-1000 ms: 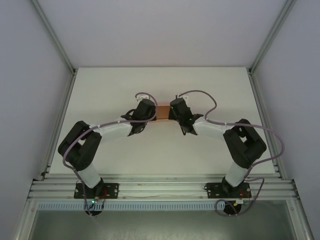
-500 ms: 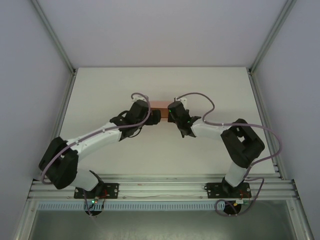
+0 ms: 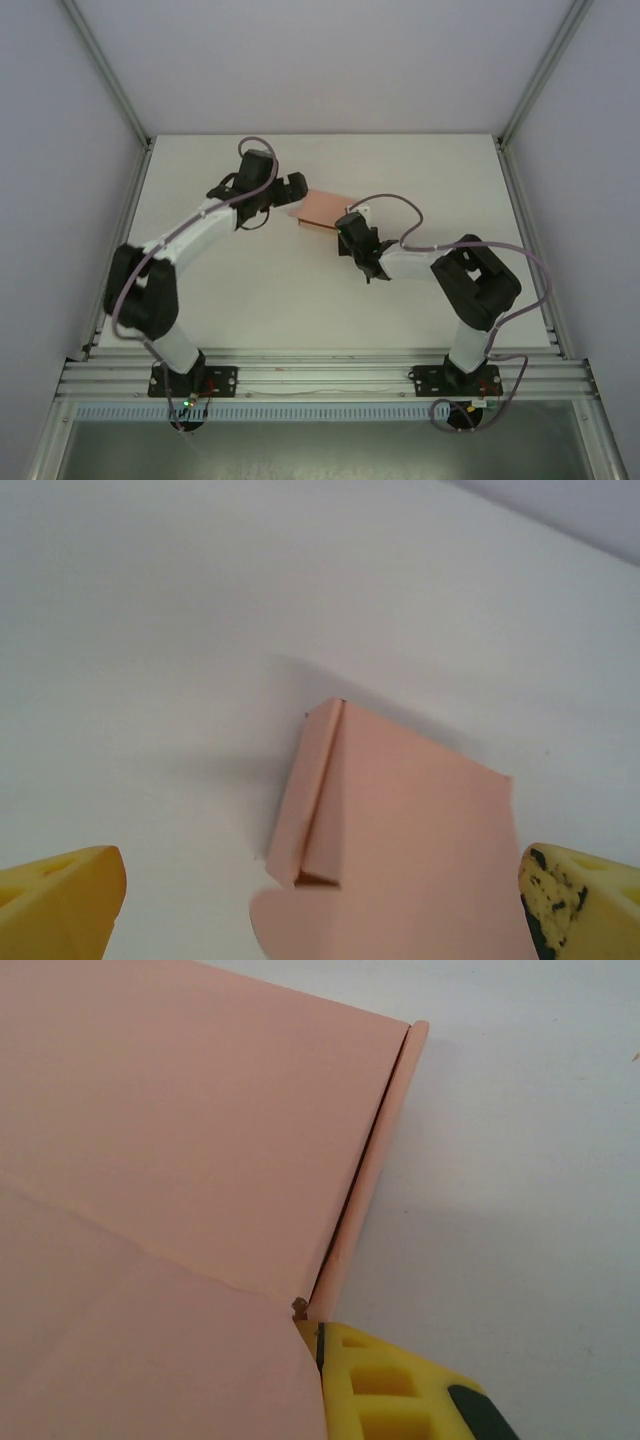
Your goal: Assemble paper box
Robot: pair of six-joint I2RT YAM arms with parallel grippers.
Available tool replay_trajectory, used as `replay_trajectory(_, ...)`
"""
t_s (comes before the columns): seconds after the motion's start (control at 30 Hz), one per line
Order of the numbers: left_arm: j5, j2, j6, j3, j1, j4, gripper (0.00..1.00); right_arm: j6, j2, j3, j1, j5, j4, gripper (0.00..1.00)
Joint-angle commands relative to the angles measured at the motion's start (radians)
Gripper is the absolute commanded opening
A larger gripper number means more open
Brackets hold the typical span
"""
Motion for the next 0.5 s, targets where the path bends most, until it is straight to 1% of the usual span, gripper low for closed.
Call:
replay_trajectory(0.0,0.225,0.140,0.053,0.094,0.028,0.026,0.98,-0.028,0.052,-0.046,-0.007,0.026,-0.149,0.00)
replay_trajectory(0.03,0.241,0.183,0.056,0.136,0.035,0.016,0.96,-0.034,0.055,-0.044,-0.006,0.027,-0.151,0.00)
replay_trajectory(0.1,0.302,0.272,0.123,0.220,0.036,0.005,0.95,-0.039,0.059,-0.041,-0.006,0.031,-0.156,0.00)
replay_trajectory(0.2,0.316,0.382,0.186,0.340,0.039,-0.045,0.94,-0.040,0.061,-0.034,-0.006,0.045,-0.164,0.00)
replay_trajectory(0.23,0.305,0.419,0.188,0.378,0.039,-0.081,0.92,-0.038,0.059,-0.030,-0.006,0.047,-0.166,0.00)
replay_trajectory(0.27,0.324,0.445,0.203,0.405,0.041,-0.098,0.89,-0.037,0.057,-0.027,-0.008,0.048,-0.171,0.00)
replay_trajectory(0.33,0.348,0.483,0.207,0.404,0.041,-0.075,0.85,-0.032,0.050,-0.026,-0.005,0.052,-0.173,0.02)
replay_trajectory(0.47,0.450,0.546,0.195,0.402,0.042,-0.044,0.77,-0.035,0.035,-0.026,-0.006,0.040,-0.179,0.09)
